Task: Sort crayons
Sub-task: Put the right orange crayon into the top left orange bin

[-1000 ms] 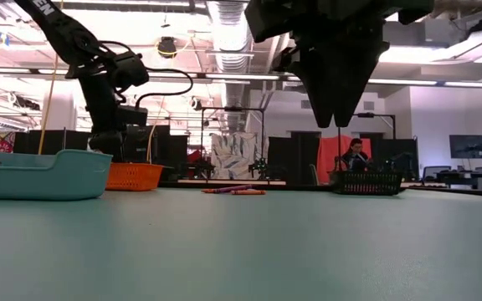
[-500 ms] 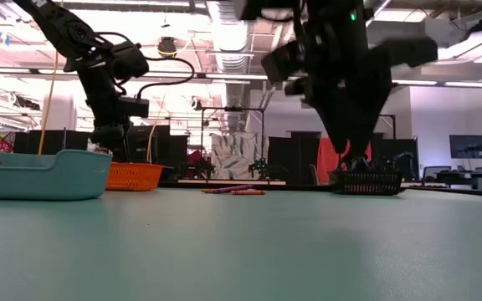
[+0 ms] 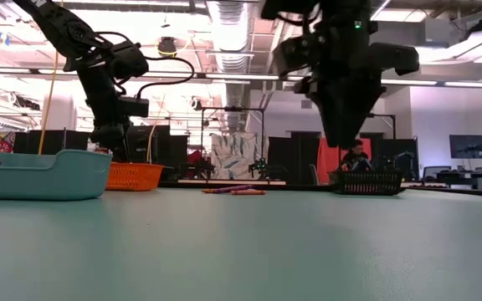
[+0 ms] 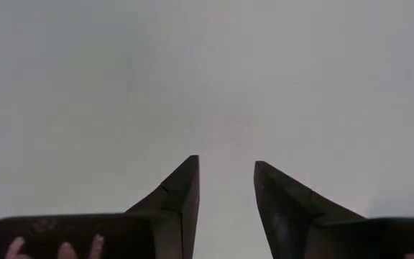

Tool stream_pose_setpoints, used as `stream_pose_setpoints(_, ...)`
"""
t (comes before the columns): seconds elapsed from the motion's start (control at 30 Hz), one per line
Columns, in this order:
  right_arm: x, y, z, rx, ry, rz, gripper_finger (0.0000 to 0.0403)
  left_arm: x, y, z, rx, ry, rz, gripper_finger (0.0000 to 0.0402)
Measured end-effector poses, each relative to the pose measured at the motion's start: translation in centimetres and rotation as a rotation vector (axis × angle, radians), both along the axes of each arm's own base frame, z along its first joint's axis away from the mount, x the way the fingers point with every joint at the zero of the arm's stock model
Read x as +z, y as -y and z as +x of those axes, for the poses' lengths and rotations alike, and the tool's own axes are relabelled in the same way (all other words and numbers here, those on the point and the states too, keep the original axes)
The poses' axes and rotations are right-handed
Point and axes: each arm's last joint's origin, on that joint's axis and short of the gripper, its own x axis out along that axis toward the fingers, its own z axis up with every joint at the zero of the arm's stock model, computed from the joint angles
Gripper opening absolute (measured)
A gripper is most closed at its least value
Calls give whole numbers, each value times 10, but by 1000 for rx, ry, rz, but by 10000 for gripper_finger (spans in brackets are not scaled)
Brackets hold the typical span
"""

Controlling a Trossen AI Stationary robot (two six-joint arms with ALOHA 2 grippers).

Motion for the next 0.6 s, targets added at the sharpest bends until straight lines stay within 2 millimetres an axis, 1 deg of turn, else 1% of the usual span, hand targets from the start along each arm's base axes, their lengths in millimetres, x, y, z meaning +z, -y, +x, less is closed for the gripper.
stream_pose_setpoints(0.1, 4, 10, -18, -22, 70, 14, 138, 0, 0, 0, 1, 0, -2, 107)
stream_pose_setpoints(0.27, -5, 21, -46, -36, 136, 78, 134, -1, 1, -1, 1, -9, -11, 107)
stream_pose_setpoints(0.37, -13, 27, -60, -56, 151, 82, 134, -1, 1, -1, 1, -9, -11, 107)
stream_pose_setpoints(0.47, -20, 34, -67, -75, 178, 81, 134, -1, 0, 0, -5, -10, -5, 107)
stream_pose_setpoints(0.6, -28, 44, -67, -71, 236, 77, 134, 0, 0, 0, -10, -12, -2, 107)
